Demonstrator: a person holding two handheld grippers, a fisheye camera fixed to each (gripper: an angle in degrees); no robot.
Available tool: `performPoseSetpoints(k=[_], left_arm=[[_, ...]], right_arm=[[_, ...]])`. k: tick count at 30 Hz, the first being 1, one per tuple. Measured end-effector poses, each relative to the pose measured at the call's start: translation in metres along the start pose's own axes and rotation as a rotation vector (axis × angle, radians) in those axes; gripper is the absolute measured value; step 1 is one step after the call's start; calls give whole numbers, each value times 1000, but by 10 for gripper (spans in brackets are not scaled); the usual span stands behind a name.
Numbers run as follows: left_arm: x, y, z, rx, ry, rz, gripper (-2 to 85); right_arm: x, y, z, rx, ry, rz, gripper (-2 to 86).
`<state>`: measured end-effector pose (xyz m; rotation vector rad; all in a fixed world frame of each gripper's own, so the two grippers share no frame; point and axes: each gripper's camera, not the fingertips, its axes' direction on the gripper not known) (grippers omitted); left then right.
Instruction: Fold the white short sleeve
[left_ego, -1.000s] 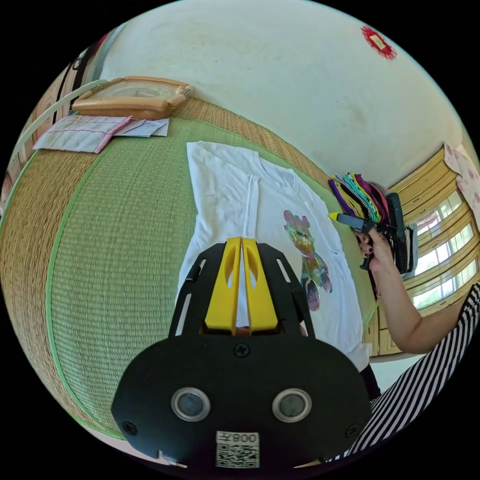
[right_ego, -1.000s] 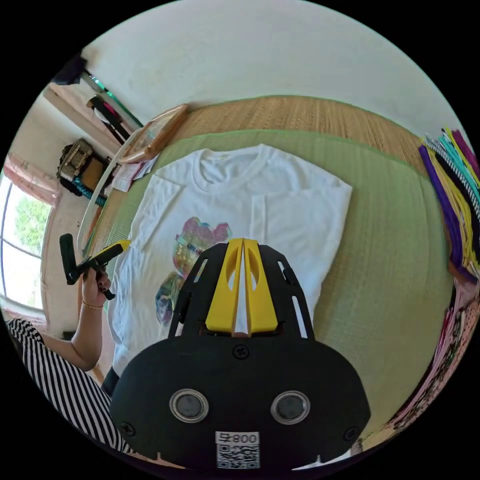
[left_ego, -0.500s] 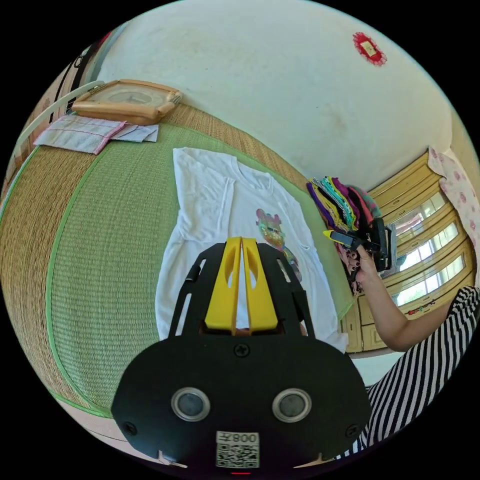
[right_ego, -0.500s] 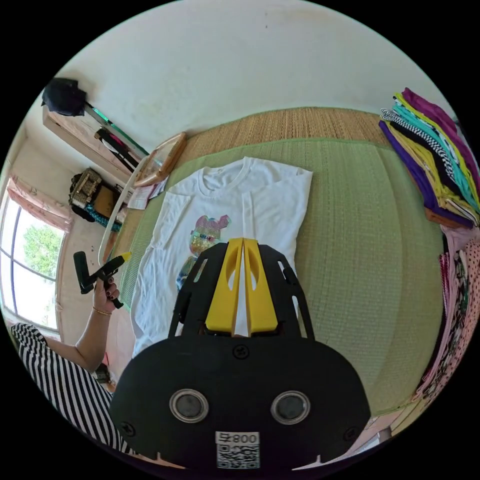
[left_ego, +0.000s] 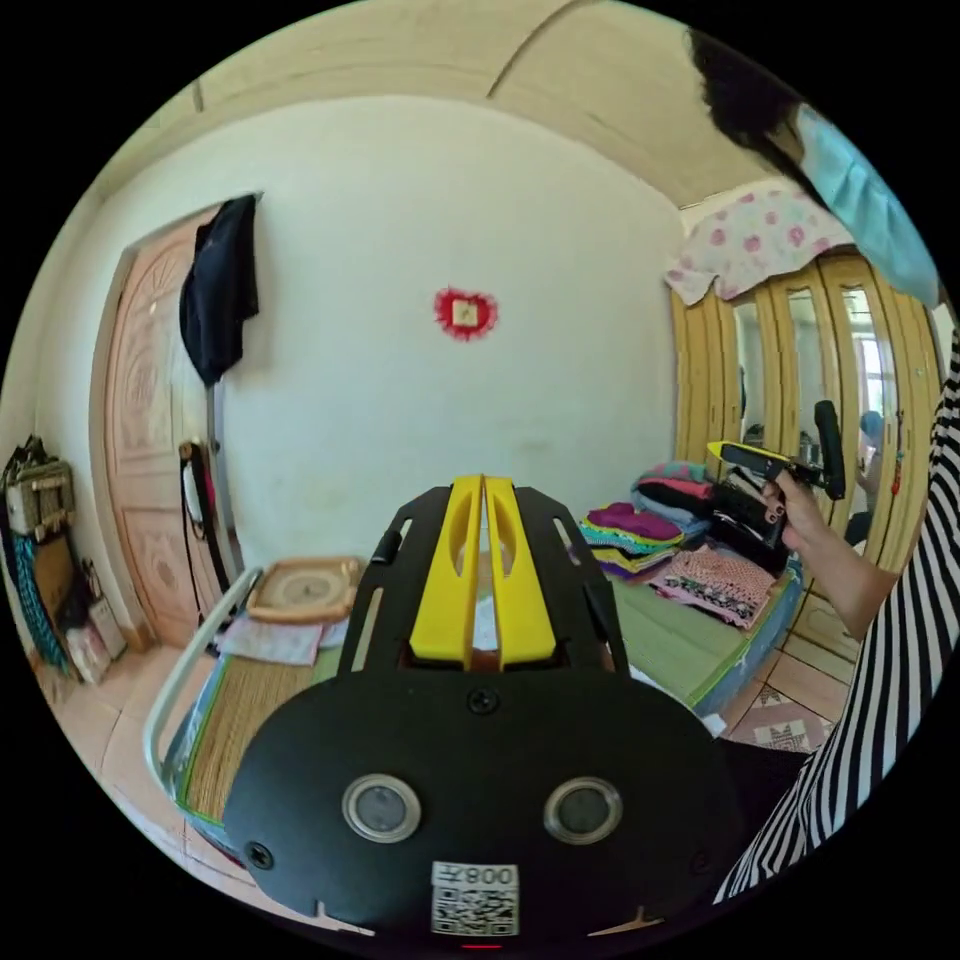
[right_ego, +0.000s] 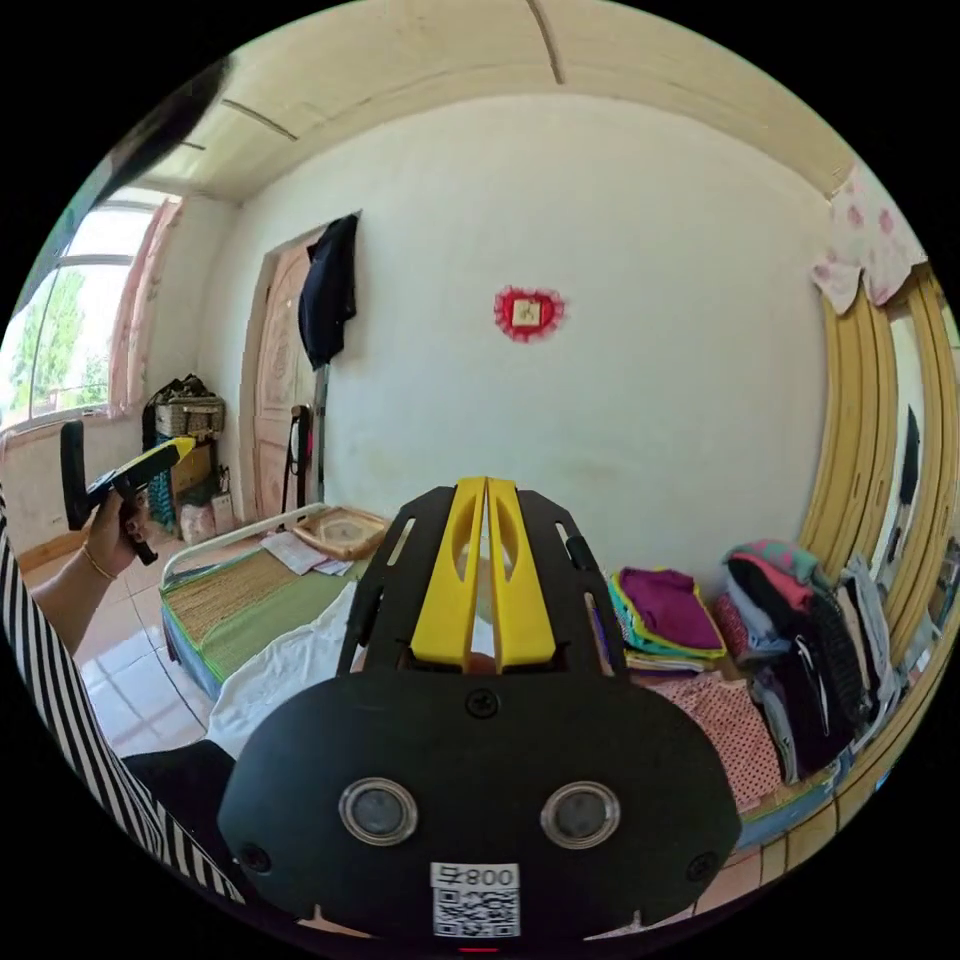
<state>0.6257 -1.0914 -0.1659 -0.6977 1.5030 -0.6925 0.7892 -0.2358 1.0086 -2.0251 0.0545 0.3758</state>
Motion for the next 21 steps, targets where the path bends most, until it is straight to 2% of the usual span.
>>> performPoseSetpoints(k=[2,4,9,15,21], left_arm=[[36,-23,-67,175,72,72,9],[61,-35,-109,242,138,126,15],[116,-42,-188,260,81,195,78],[161,-22,-233,140,17,216,98],[156,44,-207,-120,-18,33,101]], right_arm=[[-11,-9,-58,107,30,-36,3],[-18,-13,-107,189,47,-47,4],[-22,-12,-186,161,-4,-78,22],[4,30,-191,-7,-89,55,67],[34,106,-156,-206,-114,190,73]])
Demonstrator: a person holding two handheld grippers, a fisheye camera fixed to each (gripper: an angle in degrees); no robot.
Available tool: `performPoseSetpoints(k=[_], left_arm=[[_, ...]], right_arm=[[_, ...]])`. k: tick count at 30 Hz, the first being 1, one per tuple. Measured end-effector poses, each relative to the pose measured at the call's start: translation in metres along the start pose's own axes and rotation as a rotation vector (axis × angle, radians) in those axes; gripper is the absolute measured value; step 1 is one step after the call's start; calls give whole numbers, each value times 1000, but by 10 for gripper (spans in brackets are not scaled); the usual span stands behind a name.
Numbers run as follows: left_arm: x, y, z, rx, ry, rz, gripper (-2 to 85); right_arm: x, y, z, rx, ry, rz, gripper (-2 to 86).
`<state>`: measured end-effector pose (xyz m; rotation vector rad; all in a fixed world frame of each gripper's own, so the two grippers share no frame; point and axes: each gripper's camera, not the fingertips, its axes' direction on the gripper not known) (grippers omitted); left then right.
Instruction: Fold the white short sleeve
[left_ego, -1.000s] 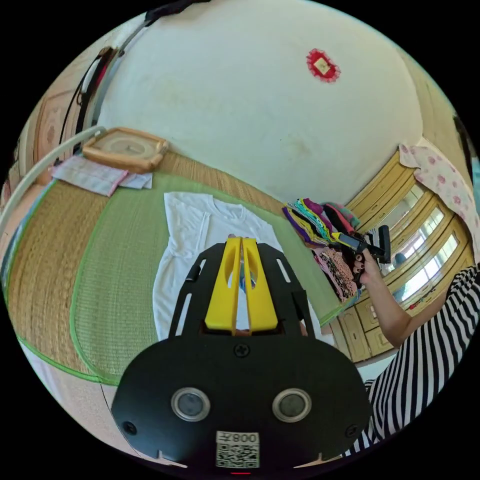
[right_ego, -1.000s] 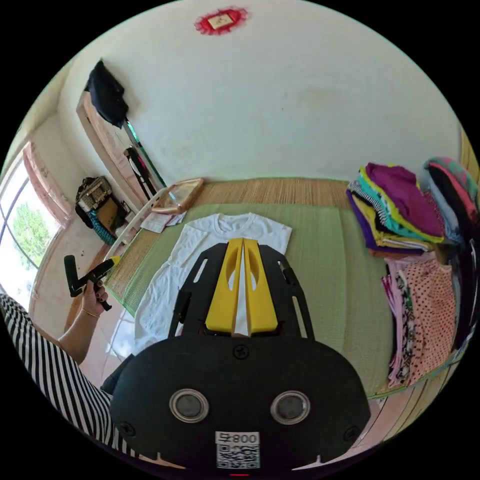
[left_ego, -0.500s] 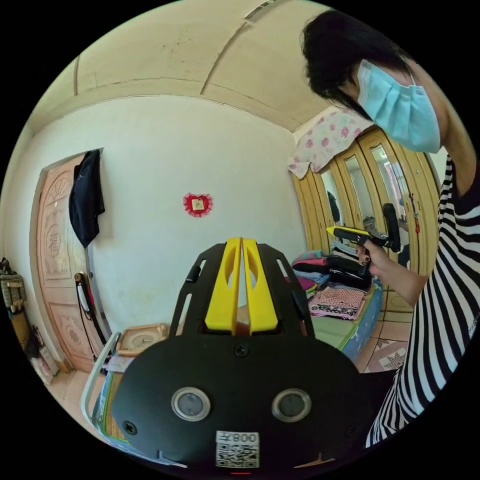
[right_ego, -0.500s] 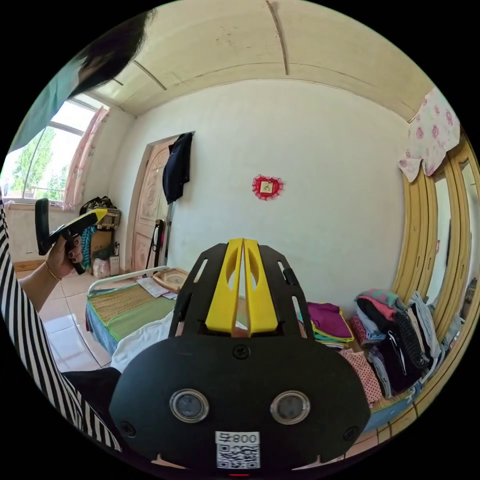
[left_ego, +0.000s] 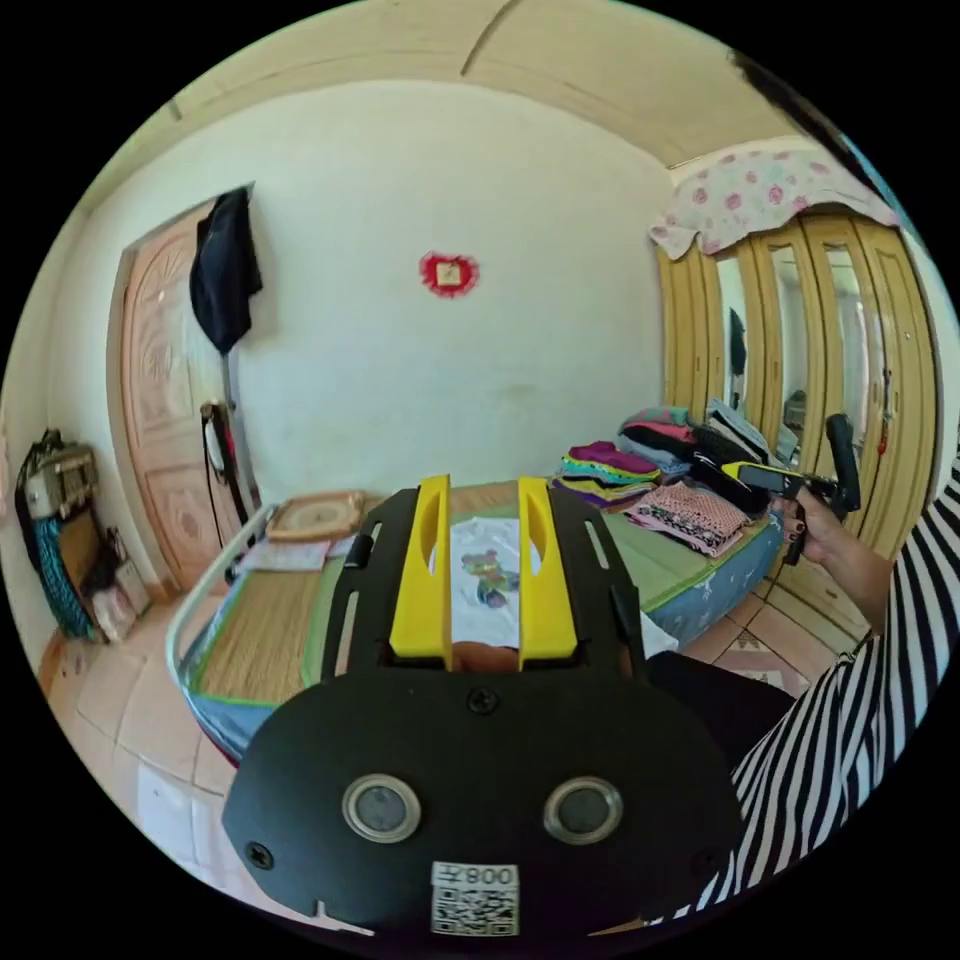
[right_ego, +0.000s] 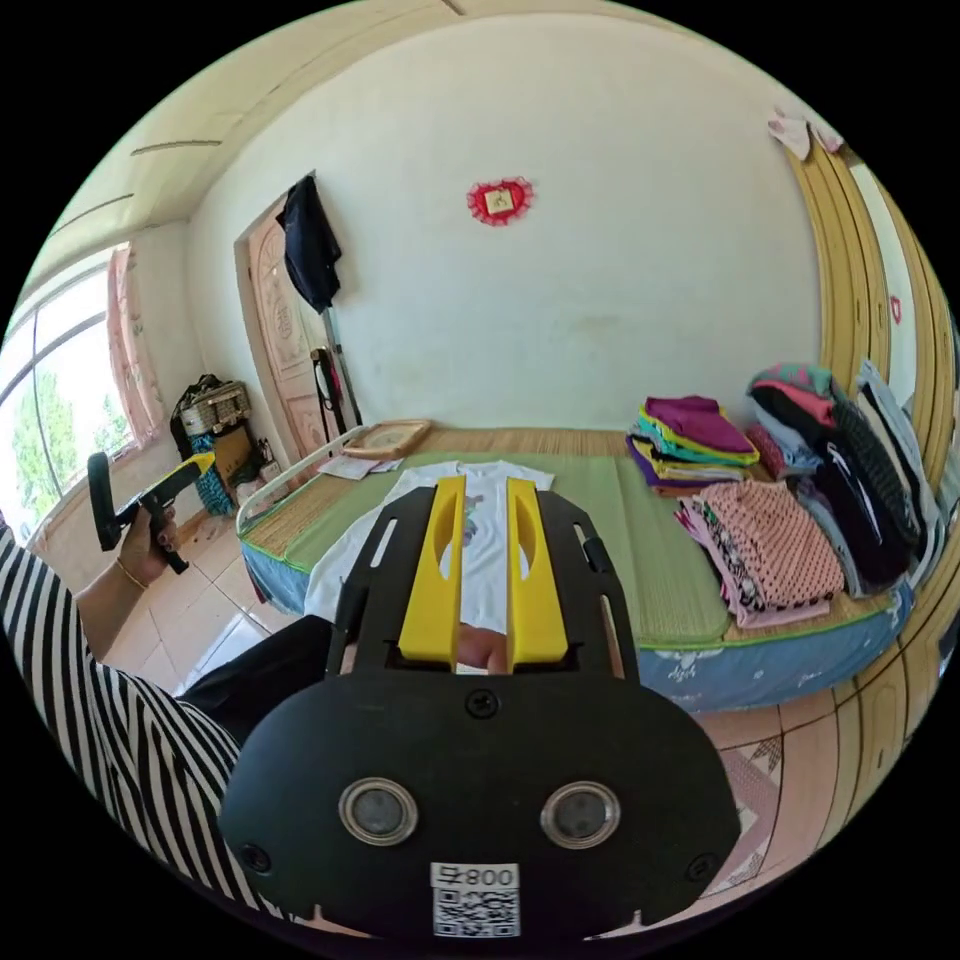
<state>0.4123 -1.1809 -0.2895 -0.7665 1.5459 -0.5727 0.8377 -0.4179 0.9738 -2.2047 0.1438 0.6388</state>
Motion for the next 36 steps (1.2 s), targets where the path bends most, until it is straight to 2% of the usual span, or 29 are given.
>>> performPoseSetpoints(k=[5,8,14,21,26,36], left_arm=[[-29,95,70,-274,30,-290,88],[-36,144,117,-457,91,-373,83],[-44,222,184,-664,154,-565,87],[-44,287,237,-772,206,-710,108],[-40,348,267,-760,316,-913,118],[7,438,312,-743,424,-1102,126]], right_arm=[[45,52,48,-154,-8,143,82],[68,83,83,-264,-22,214,91],[94,130,156,-417,-81,341,102],[112,169,232,-542,-165,438,105],[119,194,272,-602,-231,505,104],[131,269,334,-645,-407,758,97]])
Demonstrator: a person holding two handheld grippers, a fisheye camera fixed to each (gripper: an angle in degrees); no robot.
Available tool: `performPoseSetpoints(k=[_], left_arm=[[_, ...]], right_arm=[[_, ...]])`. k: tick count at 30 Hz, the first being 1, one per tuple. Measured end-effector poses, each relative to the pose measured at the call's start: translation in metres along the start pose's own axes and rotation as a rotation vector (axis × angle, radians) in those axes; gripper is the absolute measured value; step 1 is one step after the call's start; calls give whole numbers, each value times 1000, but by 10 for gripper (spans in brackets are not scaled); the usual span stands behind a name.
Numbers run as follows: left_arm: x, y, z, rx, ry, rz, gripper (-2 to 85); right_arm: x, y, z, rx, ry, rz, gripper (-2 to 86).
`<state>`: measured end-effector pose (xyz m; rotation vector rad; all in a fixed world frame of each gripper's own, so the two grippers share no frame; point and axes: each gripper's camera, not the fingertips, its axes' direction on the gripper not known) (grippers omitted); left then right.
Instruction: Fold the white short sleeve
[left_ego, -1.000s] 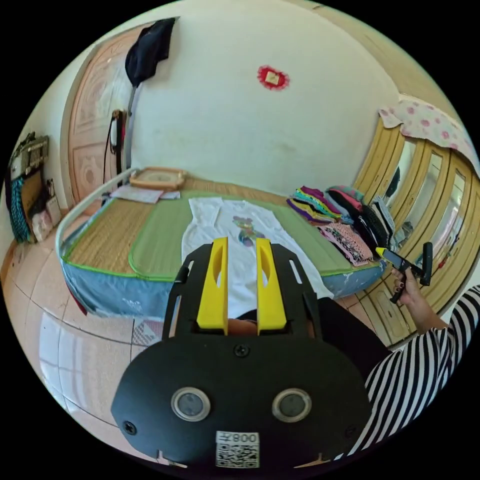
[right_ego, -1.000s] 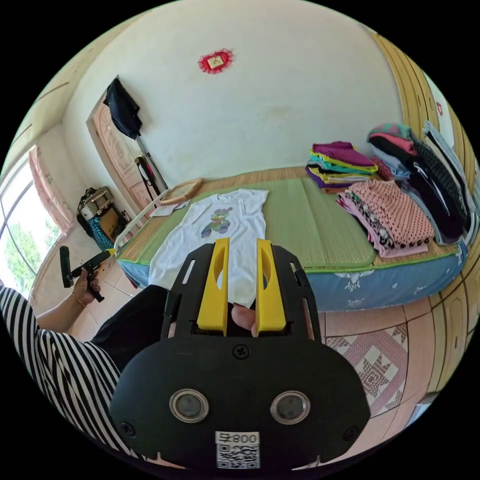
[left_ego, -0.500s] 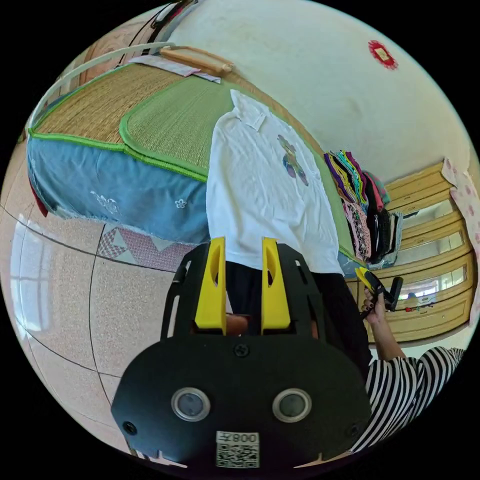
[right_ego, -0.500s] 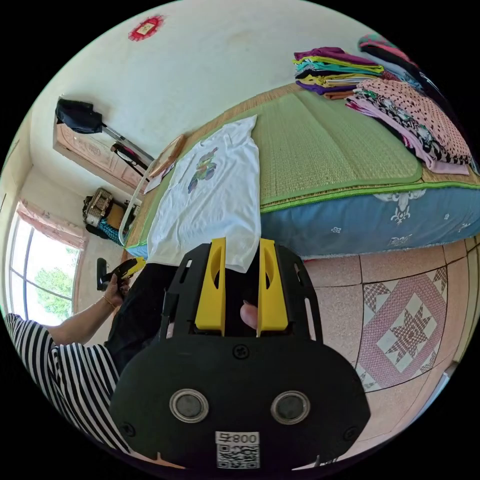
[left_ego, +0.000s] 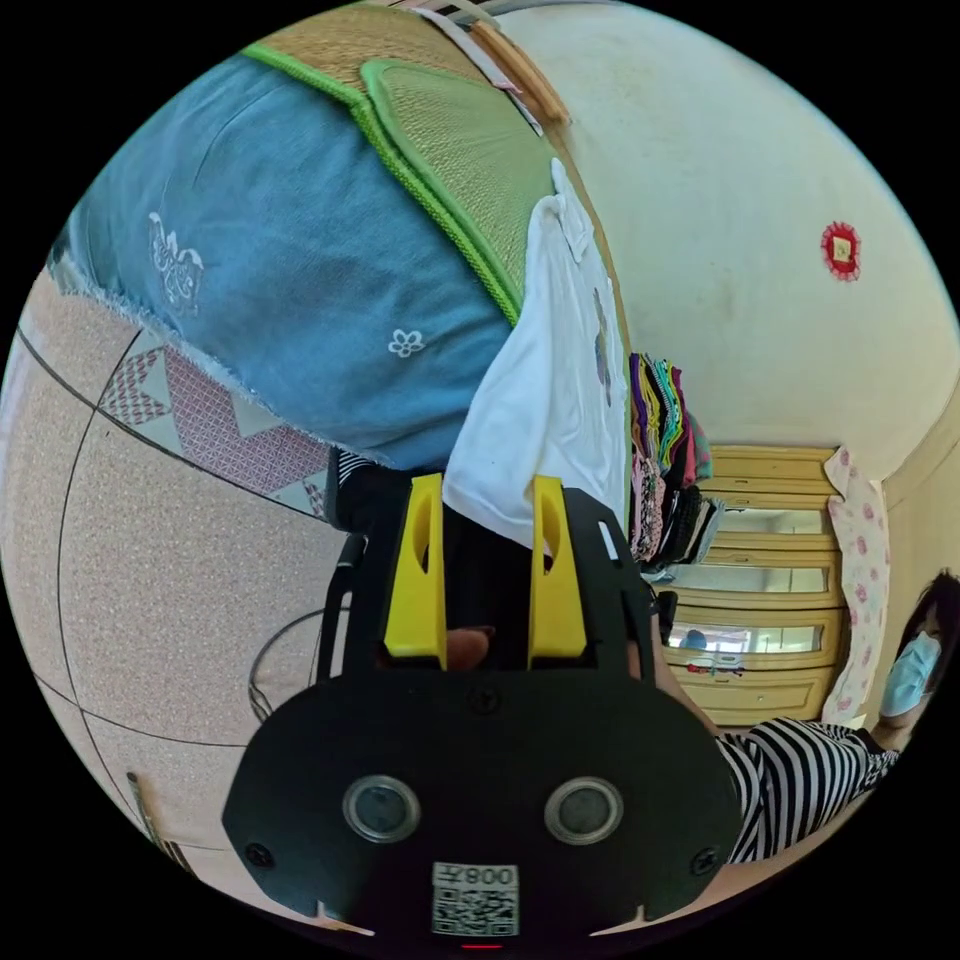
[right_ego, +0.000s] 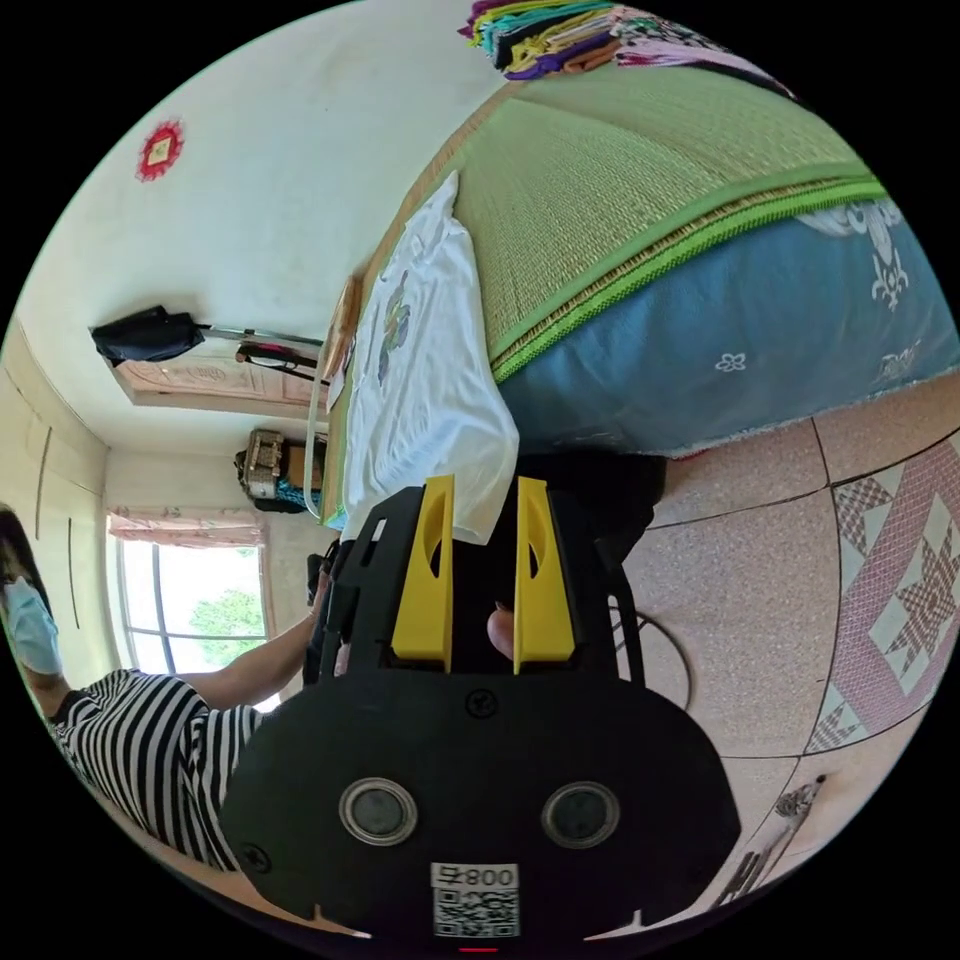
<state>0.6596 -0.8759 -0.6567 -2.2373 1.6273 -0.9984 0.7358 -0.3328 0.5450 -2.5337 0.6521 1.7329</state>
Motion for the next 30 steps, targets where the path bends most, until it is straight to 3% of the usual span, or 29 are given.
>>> performPoseSetpoints(k=[13,30], left_arm=[[-49,59,110,48,229,-89,128],[-56,126,197,52,298,-57,129]], right_arm=[[22,29,67,-48,-167,107,61],[1,84,124,-92,-200,130,24]])
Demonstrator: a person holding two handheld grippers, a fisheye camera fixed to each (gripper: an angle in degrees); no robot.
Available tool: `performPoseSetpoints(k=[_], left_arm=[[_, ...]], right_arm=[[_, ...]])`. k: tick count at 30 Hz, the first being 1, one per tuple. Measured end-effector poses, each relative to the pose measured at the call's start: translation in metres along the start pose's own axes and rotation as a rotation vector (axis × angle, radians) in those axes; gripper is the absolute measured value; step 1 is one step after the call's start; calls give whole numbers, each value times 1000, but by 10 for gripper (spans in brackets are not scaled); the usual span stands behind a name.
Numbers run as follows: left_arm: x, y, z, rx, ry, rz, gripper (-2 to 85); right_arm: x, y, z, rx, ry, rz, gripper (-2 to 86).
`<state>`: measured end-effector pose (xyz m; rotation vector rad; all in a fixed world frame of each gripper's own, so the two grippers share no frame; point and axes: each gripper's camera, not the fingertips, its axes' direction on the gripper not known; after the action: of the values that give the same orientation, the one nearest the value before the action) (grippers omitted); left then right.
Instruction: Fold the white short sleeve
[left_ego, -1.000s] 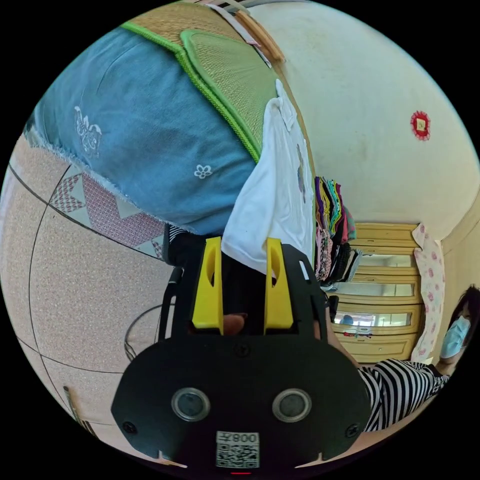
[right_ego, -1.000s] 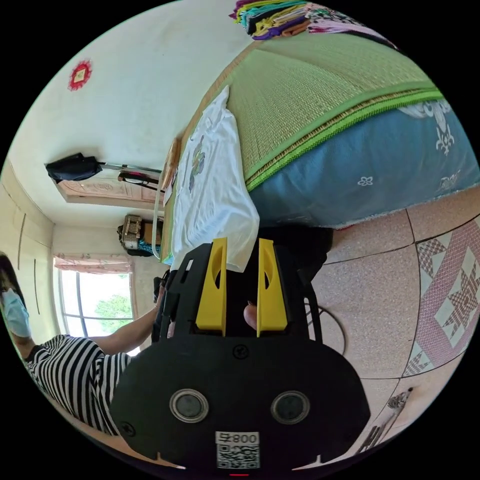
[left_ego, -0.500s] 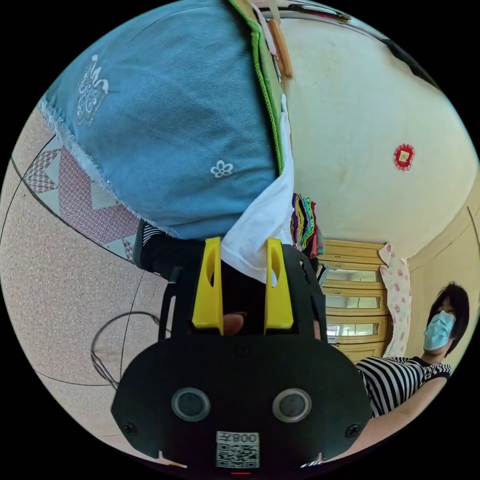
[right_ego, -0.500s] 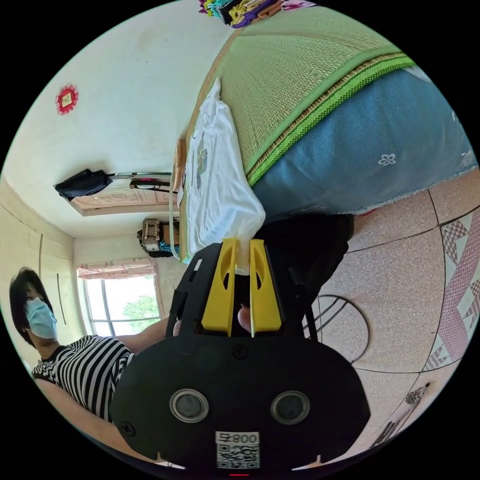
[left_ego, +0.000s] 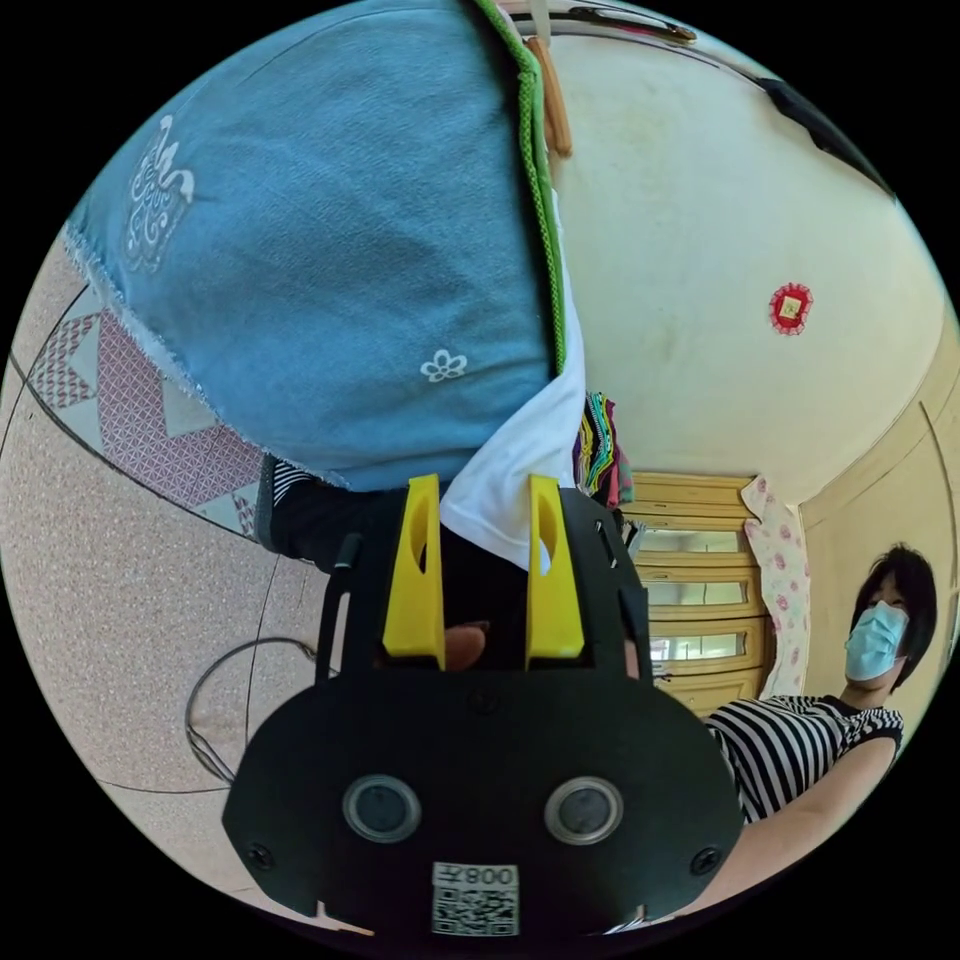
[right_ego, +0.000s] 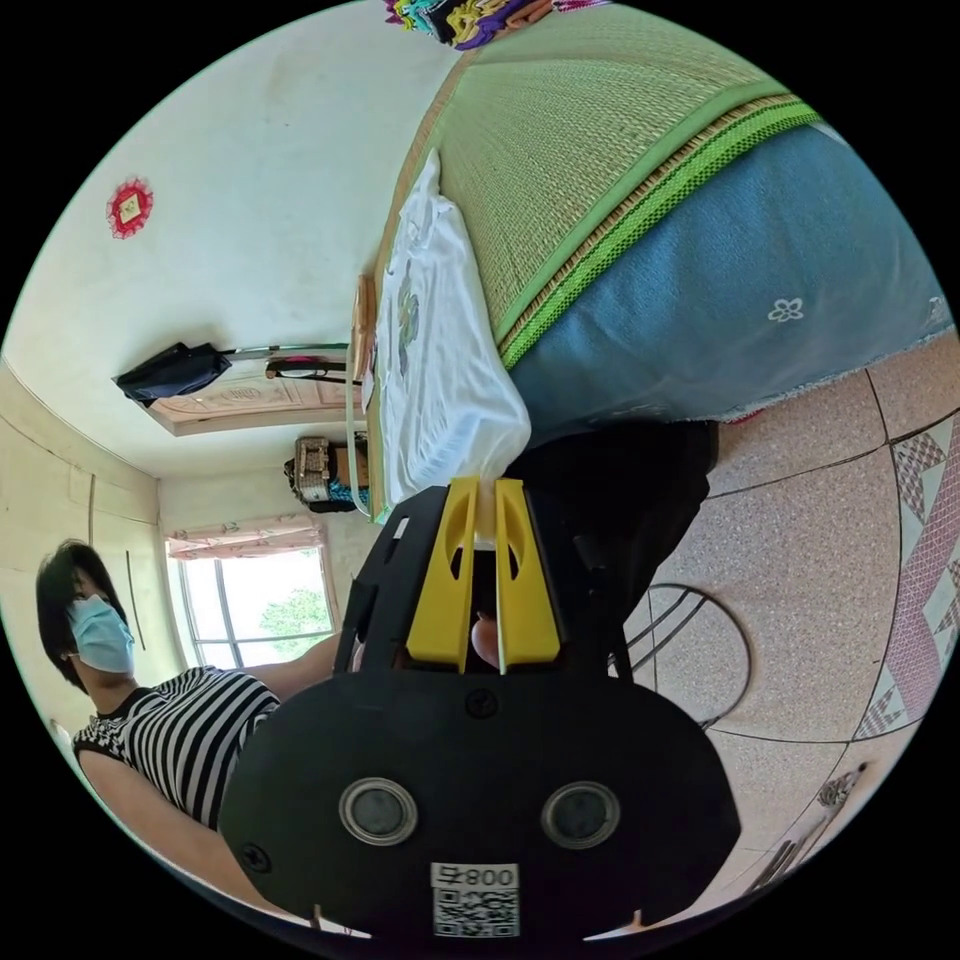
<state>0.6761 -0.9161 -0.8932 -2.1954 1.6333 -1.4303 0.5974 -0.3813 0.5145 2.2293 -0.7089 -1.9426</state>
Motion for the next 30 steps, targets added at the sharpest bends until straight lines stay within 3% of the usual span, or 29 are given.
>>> performPoseSetpoints(k=[13,24,30], left_arm=[[-9,55,30,49,93,2,109],[-11,78,38,35,38,-1,124],[-7,80,45,32,121,28,61]], right_arm=[[-19,30,22,2,-69,-20,19],[-35,48,26,14,-81,-18,19],[-47,47,25,11,-75,-21,19]])
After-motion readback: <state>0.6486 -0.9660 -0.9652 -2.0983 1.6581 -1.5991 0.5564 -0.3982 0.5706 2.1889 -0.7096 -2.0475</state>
